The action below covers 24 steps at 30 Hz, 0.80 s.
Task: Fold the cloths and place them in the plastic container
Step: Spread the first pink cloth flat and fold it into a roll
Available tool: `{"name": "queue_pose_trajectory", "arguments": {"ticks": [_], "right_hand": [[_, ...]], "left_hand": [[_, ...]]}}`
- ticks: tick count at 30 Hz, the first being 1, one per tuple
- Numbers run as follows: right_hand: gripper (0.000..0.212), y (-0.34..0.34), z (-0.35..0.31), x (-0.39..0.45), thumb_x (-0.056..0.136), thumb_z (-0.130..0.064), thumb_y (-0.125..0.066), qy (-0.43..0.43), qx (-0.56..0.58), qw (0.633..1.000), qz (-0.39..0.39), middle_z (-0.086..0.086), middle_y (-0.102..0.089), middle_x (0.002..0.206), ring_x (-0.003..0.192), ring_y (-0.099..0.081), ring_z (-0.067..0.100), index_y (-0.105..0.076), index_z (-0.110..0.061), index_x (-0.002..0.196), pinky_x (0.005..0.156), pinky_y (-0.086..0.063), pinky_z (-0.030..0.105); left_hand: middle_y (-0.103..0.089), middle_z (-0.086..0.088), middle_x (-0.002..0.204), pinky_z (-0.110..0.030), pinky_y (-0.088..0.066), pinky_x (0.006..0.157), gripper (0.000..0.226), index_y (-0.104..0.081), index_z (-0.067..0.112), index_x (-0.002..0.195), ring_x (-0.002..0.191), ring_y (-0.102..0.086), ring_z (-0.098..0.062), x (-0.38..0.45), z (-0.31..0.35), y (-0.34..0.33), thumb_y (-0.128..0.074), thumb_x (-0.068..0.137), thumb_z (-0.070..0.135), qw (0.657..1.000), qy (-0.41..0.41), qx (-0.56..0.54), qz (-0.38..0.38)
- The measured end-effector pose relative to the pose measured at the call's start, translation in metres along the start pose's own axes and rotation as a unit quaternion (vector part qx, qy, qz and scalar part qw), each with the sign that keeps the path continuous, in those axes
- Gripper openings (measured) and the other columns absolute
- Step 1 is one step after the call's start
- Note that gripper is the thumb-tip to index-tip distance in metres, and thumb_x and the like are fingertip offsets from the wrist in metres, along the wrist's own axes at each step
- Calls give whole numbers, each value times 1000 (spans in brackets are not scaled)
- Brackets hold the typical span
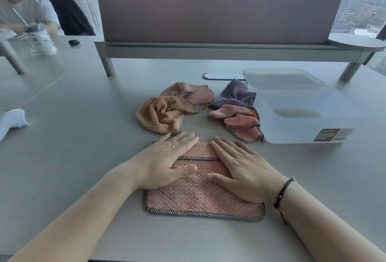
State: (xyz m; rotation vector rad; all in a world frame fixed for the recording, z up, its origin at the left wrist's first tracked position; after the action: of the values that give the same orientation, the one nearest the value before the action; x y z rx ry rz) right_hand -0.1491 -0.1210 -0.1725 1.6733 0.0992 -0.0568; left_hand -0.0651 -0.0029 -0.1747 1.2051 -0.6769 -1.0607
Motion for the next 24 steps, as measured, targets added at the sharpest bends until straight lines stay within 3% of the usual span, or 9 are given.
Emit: {"name": "queue_pose_trajectory", "arguments": {"ticks": [3, 6, 8, 10, 11, 13, 16, 19, 24], "right_hand": [[91, 2, 11, 2, 85, -83, -10, 14, -4, 1000, -7, -13, 11, 164, 149, 14, 1, 8, -29, 157, 123, 7, 31], [90, 9, 15, 1, 87, -81, -17, 11, 16, 999, 45, -12, -1, 165, 151, 4, 2, -5, -27, 158, 125, 1, 35], [82, 28, 14, -7, 87, -79, -34, 13, 59, 989, 137, -9, -30, 159, 147, -19, 5, -34, -28, 151, 123, -17, 38], [52, 53, 6, -23, 83, -71, -56, 35, 121, 961, 248, -10, -60, 120, 114, -51, 11, -65, -30, 113, 101, -42, 37], [39, 60, -2, -31, 80, -67, -64, 57, 149, 947, 280, -13, -60, 96, 93, -53, 10, -66, -29, 90, 86, -47, 35], [44, 60, -30, -39, 75, -66, -71, 108, 153, 946, 266, -15, -49, 72, 70, -45, 9, -51, -27, 69, 67, -44, 30], [52, 35, -61, -39, 71, -74, -67, 159, 103, 966, 174, -14, -46, 73, 68, -43, 10, -45, -27, 70, 63, -40, 28], [39, 27, -57, -35, 78, -63, -66, 150, 109, 971, 150, -12, -50, 79, 73, -47, 11, -52, -26, 75, 65, -39, 26], [30, 23, -50, -29, 93, -50, -54, 128, 141, 970, 153, -11, -50, 76, 73, -49, 13, -47, -27, 75, 67, -39, 26]], "left_hand": [[16, 21, 163, -32, 11, 123, 86, 11, 42, 154, 143, 27, 8, -7, -3, -4, -20, 85, 83, 999, 5, 35, -15], [12, 21, 163, -29, 11, 123, 87, 5, 47, 154, 145, 24, 7, -8, 5, -1, -35, 85, 82, 1000, -12, 10, 16], [0, 18, 165, -29, 3, 124, 86, -10, 48, 154, 149, 14, 5, -9, 8, 12, -49, 83, 78, 996, -28, -34, 71], [-23, 14, 163, -31, -11, 124, 77, -36, 43, 147, 151, -6, 0, -14, 7, 27, -61, 80, 71, 987, -43, -69, 138], [-36, 12, 157, -34, -20, 123, 65, -52, 40, 136, 150, -17, -4, -16, 8, 34, -67, 79, 66, 981, -53, -84, 168], [-55, 8, 136, -41, -36, 112, 35, -69, 30, 98, 138, -39, -12, -22, 14, 46, -76, 77, 56, 968, -82, -87, 222], [-61, 9, 101, -41, -46, 89, 37, -58, 22, 65, 106, -54, -16, -26, 30, 55, -81, 74, 50, 953, -118, -53, 273], [-58, 12, 81, -34, -47, 75, 38, -58, 22, 65, 84, -54, -11, -25, 47, 50, -84, 71, 48, 956, -151, -109, 225], [-55, 18, 101, -20, -41, 91, 51, -65, 28, 87, 102, -48, -5, -20, 70, 17, -82, 58, 67, 982, -148, -102, 64]]}}
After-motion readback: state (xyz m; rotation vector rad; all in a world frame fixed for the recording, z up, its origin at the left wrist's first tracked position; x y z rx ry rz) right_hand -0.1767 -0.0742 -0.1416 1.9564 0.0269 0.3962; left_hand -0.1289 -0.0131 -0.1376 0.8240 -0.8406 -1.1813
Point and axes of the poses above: each hand's wrist, its own x-axis towards the middle knuckle, its own y-axis out of the back of the hand, z = x × y, the point moved 10 cm from there along x, towards the middle knuckle
